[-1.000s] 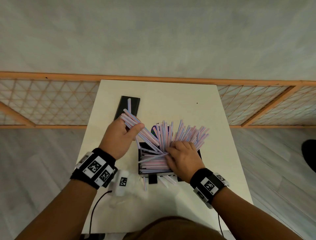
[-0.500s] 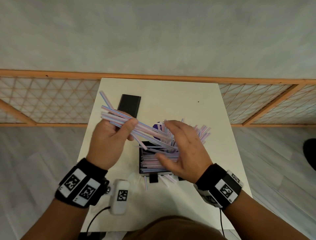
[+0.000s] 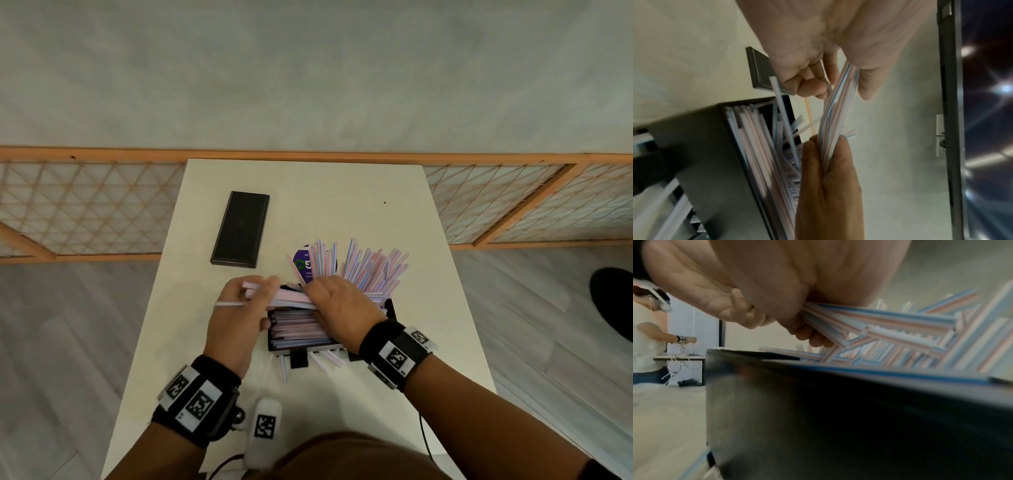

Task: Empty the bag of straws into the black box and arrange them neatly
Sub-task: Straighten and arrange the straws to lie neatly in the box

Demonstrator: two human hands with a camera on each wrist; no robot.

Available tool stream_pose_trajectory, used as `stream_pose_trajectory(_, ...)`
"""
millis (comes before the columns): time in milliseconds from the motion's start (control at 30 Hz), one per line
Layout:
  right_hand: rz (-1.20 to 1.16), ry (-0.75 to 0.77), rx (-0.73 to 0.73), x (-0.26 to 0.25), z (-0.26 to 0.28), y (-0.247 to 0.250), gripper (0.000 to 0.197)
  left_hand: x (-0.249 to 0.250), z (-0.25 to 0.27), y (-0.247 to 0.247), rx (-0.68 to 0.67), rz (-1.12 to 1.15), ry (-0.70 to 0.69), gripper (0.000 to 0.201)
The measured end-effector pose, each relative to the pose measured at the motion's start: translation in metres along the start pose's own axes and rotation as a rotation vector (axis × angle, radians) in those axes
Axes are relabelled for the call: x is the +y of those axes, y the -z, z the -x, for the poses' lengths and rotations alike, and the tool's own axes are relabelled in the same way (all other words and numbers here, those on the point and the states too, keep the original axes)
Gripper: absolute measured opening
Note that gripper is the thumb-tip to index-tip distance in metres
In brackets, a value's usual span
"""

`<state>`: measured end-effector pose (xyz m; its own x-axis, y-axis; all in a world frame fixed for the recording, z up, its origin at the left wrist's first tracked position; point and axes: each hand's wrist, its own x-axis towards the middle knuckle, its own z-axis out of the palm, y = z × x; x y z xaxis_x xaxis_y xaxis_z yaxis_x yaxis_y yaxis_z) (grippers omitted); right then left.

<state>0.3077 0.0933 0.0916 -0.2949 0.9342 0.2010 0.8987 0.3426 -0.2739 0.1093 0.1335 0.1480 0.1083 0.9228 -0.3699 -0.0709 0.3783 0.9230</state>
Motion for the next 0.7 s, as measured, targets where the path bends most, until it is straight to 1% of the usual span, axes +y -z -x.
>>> stream_pose_trajectory(100, 0.046, 0.026, 0.019, 0.006, 0.001, 0.001, 0.039, -0.005, -0.002, 0.012, 0.113, -0.055, 0.013, 0.032)
stream_pose_trajectory(200, 0.041, 0.010, -0.024, 0.005, -0.002, 0.004, 0.042, -0.014, -0.009, 0.018, 0.154, -0.129, 0.048, 0.039)
stream_pose_trajectory(233, 0.031, 0.004, -0.045, 0.003, -0.003, 0.004, 0.046, -0.017, -0.010, 0.018, 0.151, -0.177, 0.063, 0.043)
stream_pose_trajectory(300, 0.016, -0.002, -0.068, 0.000, -0.005, 0.003, 0.053, -0.026, -0.013, 0.017, 0.125, -0.350, 0.039, 0.047)
stream_pose_trajectory(367, 0.002, -0.002, -0.049, -0.003, -0.005, 0.004, 0.057, -0.035, -0.011, 0.015, 0.073, -0.485, 0.006, 0.048)
stream_pose_trajectory(433, -0.006, -0.002, 0.007, -0.006, -0.001, 0.009, 0.058, -0.039, -0.008, 0.014, 0.030, -0.527, 0.013, 0.052)
stream_pose_trajectory(533, -0.007, -0.051, 0.102, -0.008, 0.015, 0.023, 0.055, -0.037, -0.009, 0.022, 0.039, -0.535, 0.026, 0.059)
stream_pose_trajectory(633, 0.057, -0.169, 0.117, -0.002, 0.038, 0.037, 0.048, -0.032, -0.014, 0.036, 0.037, -0.524, -0.026, 0.053)
stream_pose_trajectory(700, 0.116, -0.249, 0.053, 0.006, 0.052, 0.038, 0.045, -0.029, -0.016, 0.041, 0.018, -0.533, -0.061, 0.039)
